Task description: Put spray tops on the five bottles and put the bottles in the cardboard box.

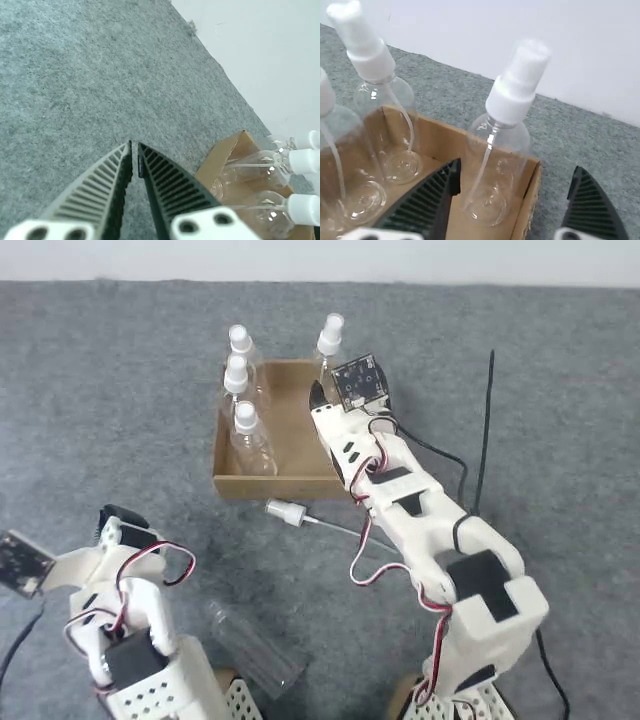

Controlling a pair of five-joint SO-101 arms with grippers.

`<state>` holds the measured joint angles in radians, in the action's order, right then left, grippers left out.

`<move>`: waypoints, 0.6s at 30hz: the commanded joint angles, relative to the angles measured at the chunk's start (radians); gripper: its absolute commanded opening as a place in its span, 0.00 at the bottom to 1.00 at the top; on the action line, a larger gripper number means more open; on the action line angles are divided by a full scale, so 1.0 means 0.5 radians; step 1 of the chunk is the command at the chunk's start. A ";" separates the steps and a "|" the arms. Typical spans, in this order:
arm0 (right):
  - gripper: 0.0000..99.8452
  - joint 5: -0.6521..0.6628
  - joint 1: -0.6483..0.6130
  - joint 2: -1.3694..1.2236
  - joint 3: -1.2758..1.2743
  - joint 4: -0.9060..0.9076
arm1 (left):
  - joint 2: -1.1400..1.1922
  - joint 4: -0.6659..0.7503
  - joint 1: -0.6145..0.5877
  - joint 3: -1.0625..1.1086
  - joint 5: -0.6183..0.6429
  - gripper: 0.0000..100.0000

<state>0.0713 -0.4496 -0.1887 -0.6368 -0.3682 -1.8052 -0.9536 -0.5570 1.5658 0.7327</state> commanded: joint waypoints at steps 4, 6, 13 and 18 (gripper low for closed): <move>0.30 0.031 0.032 0.321 -0.117 0.014 | -0.037 0.064 -0.015 -0.032 -0.018 0.01; 0.30 0.031 0.035 0.373 -0.163 0.014 | -0.037 0.064 -0.015 -0.032 -0.018 0.01; 0.30 0.028 0.032 0.569 -0.215 0.333 | -0.037 0.064 -0.015 -0.032 -0.018 0.01; 0.30 0.028 0.035 0.710 -0.221 0.548 | -0.037 0.064 -0.015 -0.032 -0.018 0.01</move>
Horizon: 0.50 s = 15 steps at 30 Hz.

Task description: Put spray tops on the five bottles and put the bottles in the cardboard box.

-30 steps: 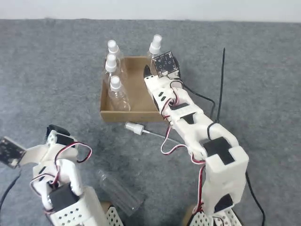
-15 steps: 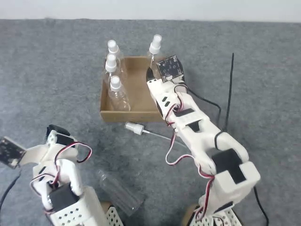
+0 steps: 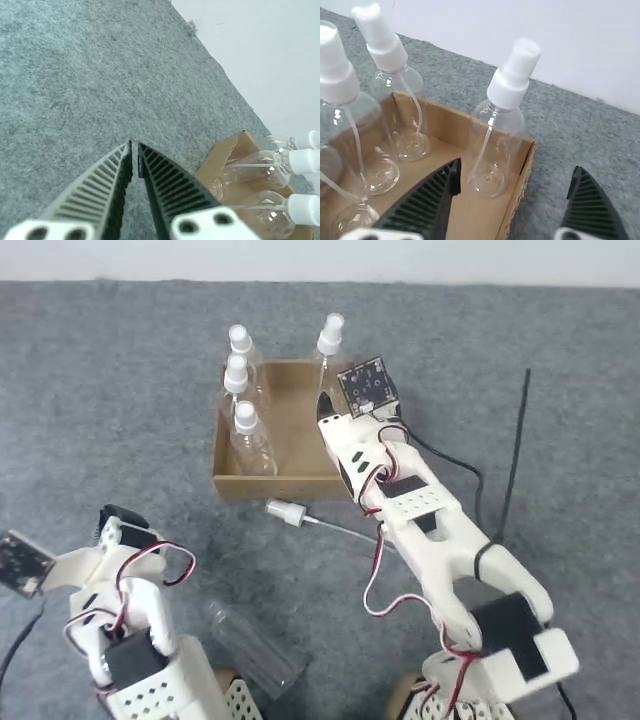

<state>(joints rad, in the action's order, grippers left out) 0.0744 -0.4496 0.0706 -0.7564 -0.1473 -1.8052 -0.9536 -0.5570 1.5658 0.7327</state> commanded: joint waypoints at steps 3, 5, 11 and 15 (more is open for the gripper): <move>0.30 0.021 0.032 0.265 0.018 0.241 | -0.037 0.064 -0.015 -0.032 -0.018 0.01; 0.30 0.018 0.032 0.311 0.015 0.321 | -0.037 0.064 -0.015 -0.032 -0.018 0.01; 0.30 0.009 0.029 0.520 0.015 0.597 | -0.037 0.064 -0.015 -0.029 -0.018 0.01; 0.30 0.009 0.008 0.655 0.015 0.802 | -0.037 0.064 -0.015 -0.029 -0.018 0.01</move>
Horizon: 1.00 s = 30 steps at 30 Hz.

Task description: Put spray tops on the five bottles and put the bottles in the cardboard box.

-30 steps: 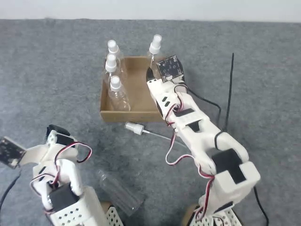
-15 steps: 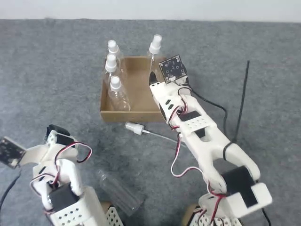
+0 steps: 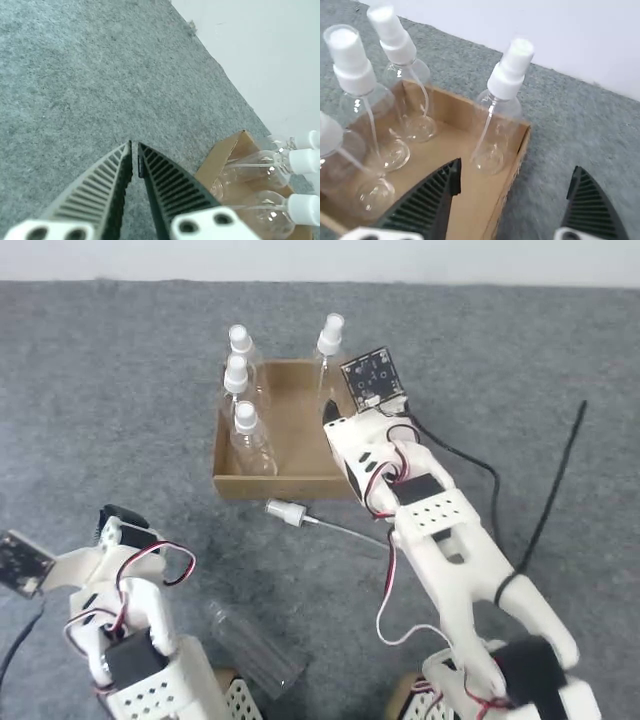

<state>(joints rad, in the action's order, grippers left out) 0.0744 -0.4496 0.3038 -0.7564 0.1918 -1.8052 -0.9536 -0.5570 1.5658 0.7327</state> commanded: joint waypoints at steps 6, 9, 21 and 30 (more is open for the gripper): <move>0.30 0.009 -0.051 0.382 0.015 0.361 | -0.037 0.064 -0.015 -0.029 -0.018 0.01; 0.30 0.009 -0.054 0.453 0.015 0.471 | -0.037 0.064 -0.015 -0.029 -0.018 0.01; 0.30 0.025 -0.290 0.689 0.015 0.873 | -0.037 0.384 -0.316 0.051 -0.015 0.01; 0.30 0.025 -0.563 0.704 0.025 1.076 | -0.034 0.746 -0.368 0.238 -0.015 0.01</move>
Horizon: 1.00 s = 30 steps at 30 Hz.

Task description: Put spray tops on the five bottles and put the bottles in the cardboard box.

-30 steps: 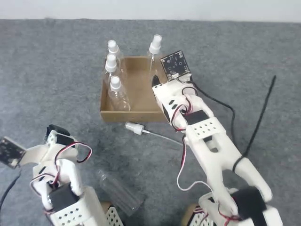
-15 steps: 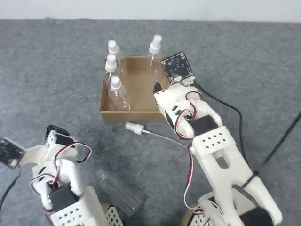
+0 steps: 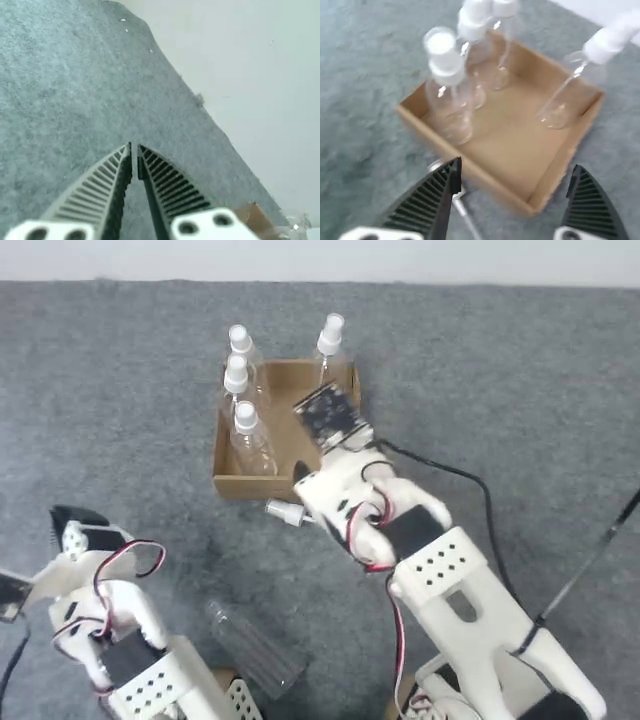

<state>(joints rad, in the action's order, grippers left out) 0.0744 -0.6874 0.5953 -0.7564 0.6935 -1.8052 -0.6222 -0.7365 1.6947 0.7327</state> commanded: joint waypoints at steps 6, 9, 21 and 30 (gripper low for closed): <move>0.30 0.009 -0.376 0.115 0.021 0.189 | -0.034 0.086 -0.009 -0.020 -0.015 0.01; 0.30 0.009 -0.535 0.103 0.000 0.204 | -0.034 0.086 -0.009 -0.020 -0.015 0.01; 0.30 -0.147 -0.879 0.100 -0.104 0.192 | -0.034 0.178 -0.227 -0.032 -0.009 0.01; 0.30 -0.150 -1.094 0.100 -0.181 0.189 | -0.034 0.242 -0.451 -0.029 -0.006 0.01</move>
<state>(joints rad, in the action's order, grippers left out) 0.0115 -1.2029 0.5969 -0.8378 0.7933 -1.8052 -0.5378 -0.9513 1.6947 0.7327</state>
